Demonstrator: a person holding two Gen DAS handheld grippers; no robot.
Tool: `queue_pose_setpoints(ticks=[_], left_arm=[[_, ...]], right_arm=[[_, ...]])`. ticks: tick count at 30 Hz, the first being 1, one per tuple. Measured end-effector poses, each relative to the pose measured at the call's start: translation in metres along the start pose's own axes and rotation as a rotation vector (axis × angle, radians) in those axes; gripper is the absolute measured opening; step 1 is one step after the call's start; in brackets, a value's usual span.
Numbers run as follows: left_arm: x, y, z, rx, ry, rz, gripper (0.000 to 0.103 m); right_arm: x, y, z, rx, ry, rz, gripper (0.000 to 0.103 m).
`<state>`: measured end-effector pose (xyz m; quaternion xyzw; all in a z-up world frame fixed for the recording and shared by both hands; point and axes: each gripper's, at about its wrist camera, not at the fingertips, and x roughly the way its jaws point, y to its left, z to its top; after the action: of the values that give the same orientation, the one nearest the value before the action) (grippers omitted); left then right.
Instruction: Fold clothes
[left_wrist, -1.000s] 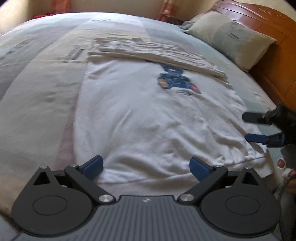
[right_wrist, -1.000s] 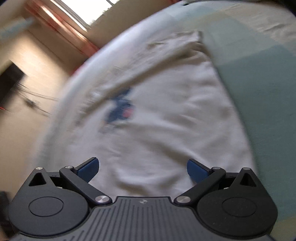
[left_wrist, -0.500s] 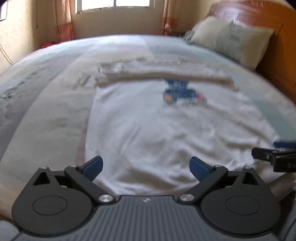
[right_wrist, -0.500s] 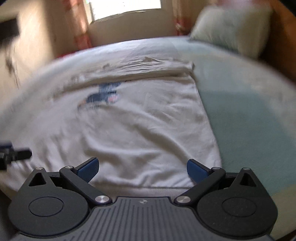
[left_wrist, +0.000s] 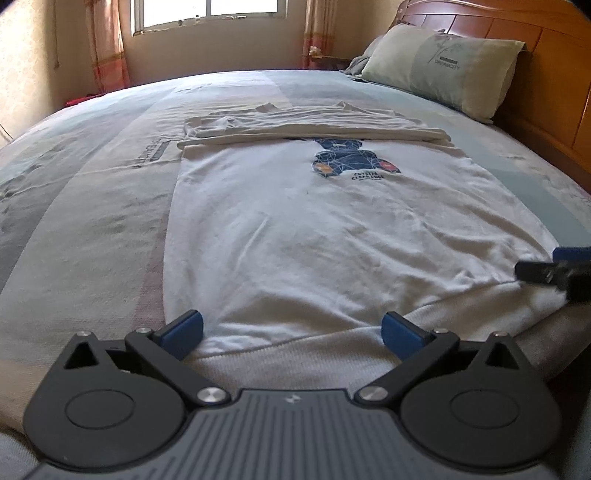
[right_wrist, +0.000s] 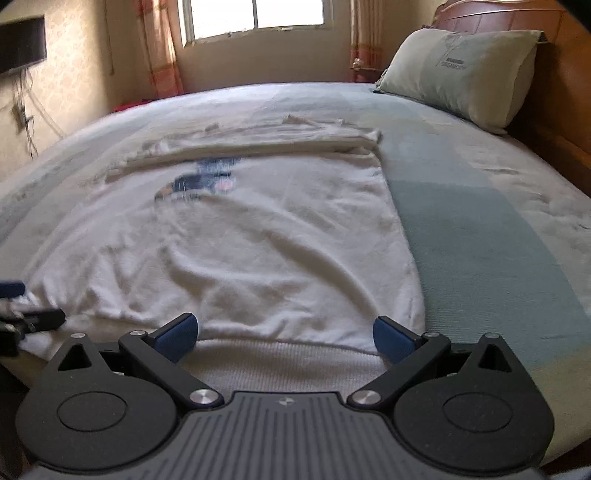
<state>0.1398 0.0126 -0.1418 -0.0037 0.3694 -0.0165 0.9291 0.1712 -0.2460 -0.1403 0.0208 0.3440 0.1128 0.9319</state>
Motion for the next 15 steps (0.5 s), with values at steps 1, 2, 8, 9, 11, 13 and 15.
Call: queue_pose_setpoints(ticks=[1,2,8,9,11,13,15], left_arm=[[0.000,0.000,0.000,0.001,0.001,0.002,0.102],[0.000,-0.001,0.000,0.001,0.002,0.003,0.102],[0.000,-0.002,-0.003,0.017,-0.001,0.004,0.102],[0.000,-0.002,-0.003,0.020,-0.003,0.004,0.102],[0.000,-0.002,-0.004,0.026,-0.005,0.004,0.102],[0.000,-0.002,-0.004,0.028,-0.006,0.003,0.102],[0.000,-0.002,-0.004,0.028,-0.005,0.005,0.102]], right_arm=[[-0.002,-0.006,0.005,0.030,-0.019,0.027,0.103],[-0.003,-0.013,0.012,0.057,-0.039,0.058,0.103],[0.031,-0.056,0.064,0.164,-0.019,0.189,0.103],[0.042,-0.062,0.071,0.190,0.012,0.225,0.103],[0.063,-0.070,0.076,0.223,0.070,0.278,0.103],[0.074,-0.076,0.073,0.234,0.081,0.269,0.103],[0.071,-0.079,0.069,0.245,0.062,0.252,0.103]])
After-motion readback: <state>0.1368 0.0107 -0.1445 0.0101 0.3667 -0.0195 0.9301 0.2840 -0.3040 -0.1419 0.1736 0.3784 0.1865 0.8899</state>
